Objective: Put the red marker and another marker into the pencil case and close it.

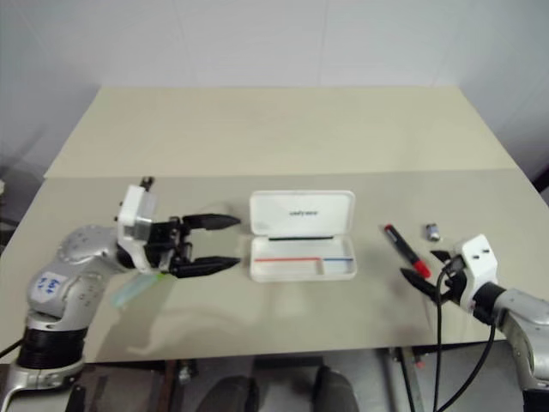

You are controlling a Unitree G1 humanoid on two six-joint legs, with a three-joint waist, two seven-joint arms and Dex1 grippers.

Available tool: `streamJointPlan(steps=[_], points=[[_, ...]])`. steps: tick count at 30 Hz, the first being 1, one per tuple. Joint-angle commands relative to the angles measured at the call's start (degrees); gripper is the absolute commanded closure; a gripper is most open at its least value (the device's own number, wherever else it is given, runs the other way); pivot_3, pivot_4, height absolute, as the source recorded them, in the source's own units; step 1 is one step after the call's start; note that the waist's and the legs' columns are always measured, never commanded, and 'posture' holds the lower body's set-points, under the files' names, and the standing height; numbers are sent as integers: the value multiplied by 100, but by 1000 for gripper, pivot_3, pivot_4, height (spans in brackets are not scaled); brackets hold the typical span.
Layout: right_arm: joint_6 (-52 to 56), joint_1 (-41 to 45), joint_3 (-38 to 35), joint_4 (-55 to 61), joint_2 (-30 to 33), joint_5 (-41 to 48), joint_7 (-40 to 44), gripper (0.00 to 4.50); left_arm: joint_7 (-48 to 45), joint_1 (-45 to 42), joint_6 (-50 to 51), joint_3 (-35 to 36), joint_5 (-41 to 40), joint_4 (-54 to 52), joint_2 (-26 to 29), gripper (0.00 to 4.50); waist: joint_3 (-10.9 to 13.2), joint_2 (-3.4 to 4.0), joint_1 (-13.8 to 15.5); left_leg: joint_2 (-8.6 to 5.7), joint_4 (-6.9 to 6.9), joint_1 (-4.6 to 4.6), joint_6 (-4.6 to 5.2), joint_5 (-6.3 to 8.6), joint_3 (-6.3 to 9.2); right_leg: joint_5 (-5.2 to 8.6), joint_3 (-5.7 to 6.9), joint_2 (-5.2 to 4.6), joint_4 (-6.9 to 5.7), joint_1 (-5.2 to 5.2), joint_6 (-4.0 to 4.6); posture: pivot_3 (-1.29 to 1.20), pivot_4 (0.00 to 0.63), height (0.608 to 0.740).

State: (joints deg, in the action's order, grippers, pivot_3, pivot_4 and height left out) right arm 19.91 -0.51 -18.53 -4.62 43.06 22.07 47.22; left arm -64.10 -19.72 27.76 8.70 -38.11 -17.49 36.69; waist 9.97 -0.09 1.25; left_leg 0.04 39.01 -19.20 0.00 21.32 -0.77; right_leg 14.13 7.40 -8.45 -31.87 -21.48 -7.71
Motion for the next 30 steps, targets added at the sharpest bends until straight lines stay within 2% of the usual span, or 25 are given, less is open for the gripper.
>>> streamJointPlan(steps=[1, 5, 8, 16, 18, 30], points=[[-403, 343, 227, -689, -82, -207, 169, 0, -57, 187, -9, 221, -211, -150, 149, 932, -7, -9, -40, 0, 0, 4, 0, 0, -2, 0, -3, 0, 0, 1, 0, 0, 150, 740], [-653, 684, 449, -1248, -129, -304, 402, 0, -81, 288, -90, 230, -185, -111, 182, 932, -20, -35, -122, -1, 8, 5, 1, 0, -2, -9, -11, -1, 2, 5, 1, 0, 150, 740], [-829, 1000, 639, -1547, -256, -323, 609, 558, -161, 419, -259, 235, -72, 5, 210, 901, -21, -37, -163, 4, 9, 16, -1, -3, 2, -18, -22, 1, 0, 11, 7, 0, 150, 740], [-937, 1158, 710, -1656, -319, -346, 739, 3385, -195, 569, -364, 182, -35, 15, 253, 901, -21, -36, -207, 46, 1, 25, -19, 0, 2, -17, -40, 39, 0, -2, 20, 0, 150, 740], [-951, 1154, 707, -1612, -327, -346, 744, 3895, -204, 580, -394, 161, -15, 29, 245, 901, -21, -36, -209, 54, 2, 26, -27, 5, 1, -16, -42, 47, 2, -2, 21, 0, 150, 740], [-1708, 1326, 90, -803, -20, 147, 1264, 3899, -404, 653, -902, 128, 273, 638, 228, 901, -4, 0, -128, 80, 0, 6, -42, 13, -41, -11, -39, 79, 2, -33, 46, 0, 150, 740]])
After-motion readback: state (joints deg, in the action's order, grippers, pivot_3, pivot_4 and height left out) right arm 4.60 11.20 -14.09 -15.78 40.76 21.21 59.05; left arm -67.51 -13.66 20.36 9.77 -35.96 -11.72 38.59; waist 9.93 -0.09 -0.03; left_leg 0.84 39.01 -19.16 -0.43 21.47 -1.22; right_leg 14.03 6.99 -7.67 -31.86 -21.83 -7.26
